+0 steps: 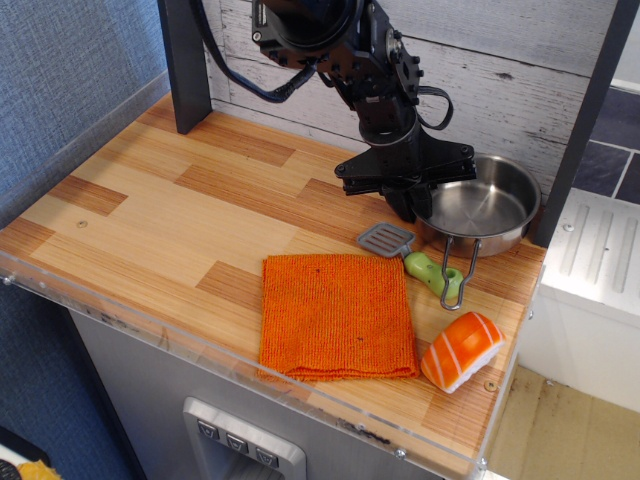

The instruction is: PICK UP THE VESSEL AND PUT ANOTHER SIDE OF THE TABLE

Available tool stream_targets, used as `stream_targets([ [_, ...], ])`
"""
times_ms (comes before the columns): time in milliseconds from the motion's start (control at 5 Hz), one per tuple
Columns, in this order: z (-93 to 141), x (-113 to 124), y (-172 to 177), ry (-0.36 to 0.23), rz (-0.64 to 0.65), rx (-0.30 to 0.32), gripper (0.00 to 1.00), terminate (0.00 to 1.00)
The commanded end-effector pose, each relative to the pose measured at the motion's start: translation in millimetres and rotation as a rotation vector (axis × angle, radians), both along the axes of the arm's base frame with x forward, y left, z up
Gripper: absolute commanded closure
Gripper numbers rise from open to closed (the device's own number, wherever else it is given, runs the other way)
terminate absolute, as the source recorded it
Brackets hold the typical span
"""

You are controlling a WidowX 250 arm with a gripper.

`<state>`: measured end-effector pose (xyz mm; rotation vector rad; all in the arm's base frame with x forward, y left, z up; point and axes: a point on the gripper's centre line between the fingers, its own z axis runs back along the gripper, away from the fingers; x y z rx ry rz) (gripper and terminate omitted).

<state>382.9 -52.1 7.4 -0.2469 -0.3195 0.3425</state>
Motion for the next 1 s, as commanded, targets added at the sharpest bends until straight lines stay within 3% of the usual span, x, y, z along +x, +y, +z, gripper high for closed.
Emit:
stream_targets([
  [0,28,-2,-15,-0.041,-0.036,0.015,1.00,0.00],
  [800,92,-62,3,-0.088,0.027,0.105,1.00,0.00],
])
